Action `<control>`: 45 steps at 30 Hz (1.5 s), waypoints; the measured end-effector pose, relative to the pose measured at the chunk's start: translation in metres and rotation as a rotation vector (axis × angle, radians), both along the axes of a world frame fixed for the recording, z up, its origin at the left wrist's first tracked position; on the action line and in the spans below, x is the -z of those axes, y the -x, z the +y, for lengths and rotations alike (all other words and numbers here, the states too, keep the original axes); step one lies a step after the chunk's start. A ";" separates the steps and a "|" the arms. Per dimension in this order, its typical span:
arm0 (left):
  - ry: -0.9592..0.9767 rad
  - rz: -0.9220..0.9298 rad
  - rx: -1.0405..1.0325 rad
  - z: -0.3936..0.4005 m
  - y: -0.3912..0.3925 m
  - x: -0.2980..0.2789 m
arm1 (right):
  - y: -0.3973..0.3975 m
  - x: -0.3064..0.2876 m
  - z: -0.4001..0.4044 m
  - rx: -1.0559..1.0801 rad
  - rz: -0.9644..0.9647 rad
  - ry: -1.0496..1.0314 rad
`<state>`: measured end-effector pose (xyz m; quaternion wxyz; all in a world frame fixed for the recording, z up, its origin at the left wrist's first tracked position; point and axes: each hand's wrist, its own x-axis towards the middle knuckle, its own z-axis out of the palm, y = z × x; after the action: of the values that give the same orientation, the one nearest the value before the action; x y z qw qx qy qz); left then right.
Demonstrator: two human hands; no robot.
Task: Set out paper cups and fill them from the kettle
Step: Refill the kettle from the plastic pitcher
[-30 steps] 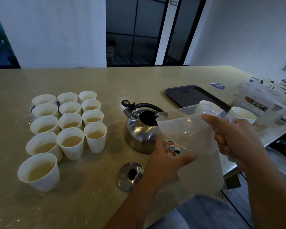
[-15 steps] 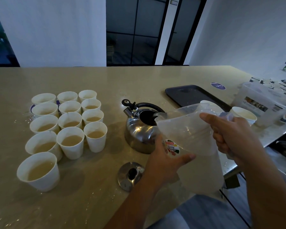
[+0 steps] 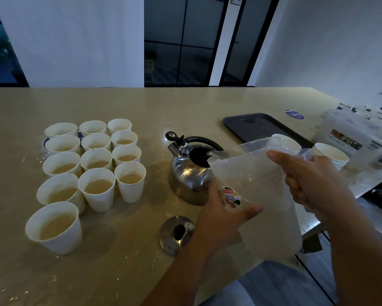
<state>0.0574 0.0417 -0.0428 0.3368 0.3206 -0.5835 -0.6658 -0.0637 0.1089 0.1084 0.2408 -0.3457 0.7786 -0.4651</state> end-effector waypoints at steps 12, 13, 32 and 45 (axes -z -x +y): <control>-0.015 0.030 0.010 -0.002 0.000 0.005 | 0.000 0.002 -0.004 0.010 -0.012 0.006; -0.017 0.034 0.012 -0.002 0.000 0.005 | 0.000 0.002 -0.004 0.009 -0.012 0.010; -0.099 0.164 0.034 -0.002 0.004 0.018 | -0.005 0.007 -0.012 -0.012 0.128 -0.065; -0.072 0.141 0.020 -0.003 0.004 0.016 | -0.007 0.003 -0.011 0.026 0.156 -0.073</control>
<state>0.0530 0.0384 -0.0584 0.3586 0.2788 -0.5372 -0.7107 -0.0570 0.0980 0.1052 0.1856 -0.3619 0.8158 -0.4112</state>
